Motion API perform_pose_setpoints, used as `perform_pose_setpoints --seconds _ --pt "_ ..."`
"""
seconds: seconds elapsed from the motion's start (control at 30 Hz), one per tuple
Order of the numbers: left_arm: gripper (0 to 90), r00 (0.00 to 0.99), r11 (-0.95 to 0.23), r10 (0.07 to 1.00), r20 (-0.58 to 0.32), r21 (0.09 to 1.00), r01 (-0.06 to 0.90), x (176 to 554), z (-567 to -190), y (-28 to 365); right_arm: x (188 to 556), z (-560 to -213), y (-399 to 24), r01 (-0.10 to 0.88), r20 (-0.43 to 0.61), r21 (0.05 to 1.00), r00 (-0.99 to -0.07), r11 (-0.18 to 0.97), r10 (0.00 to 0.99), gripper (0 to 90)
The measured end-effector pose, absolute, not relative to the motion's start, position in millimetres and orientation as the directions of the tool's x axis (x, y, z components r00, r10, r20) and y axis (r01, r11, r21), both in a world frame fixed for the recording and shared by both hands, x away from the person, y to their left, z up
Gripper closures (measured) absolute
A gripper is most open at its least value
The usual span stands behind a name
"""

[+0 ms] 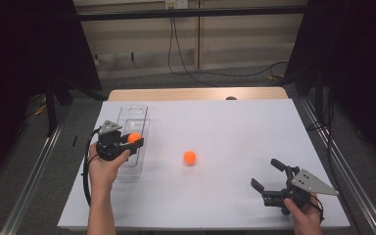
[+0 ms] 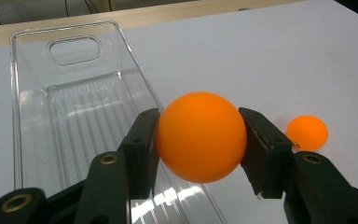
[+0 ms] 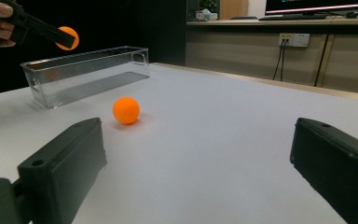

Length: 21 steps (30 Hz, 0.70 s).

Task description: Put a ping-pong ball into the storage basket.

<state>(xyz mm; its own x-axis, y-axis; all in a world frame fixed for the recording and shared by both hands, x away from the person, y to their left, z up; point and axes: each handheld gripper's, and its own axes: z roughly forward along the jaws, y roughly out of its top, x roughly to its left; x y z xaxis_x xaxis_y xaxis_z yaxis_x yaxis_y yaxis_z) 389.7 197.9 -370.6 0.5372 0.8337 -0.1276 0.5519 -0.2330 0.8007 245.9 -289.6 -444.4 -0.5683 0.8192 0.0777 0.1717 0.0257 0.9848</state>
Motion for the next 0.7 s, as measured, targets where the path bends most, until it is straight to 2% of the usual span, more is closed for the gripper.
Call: perform_pose_setpoints --seconds 0.7 --pt "50.8 0.503 -0.218 0.857 -0.116 0.802 0.556 391.0 -375.3 206.3 245.8 -444.4 -289.7 0.171 0.077 0.985 -0.569 0.026 0.819 2.7"
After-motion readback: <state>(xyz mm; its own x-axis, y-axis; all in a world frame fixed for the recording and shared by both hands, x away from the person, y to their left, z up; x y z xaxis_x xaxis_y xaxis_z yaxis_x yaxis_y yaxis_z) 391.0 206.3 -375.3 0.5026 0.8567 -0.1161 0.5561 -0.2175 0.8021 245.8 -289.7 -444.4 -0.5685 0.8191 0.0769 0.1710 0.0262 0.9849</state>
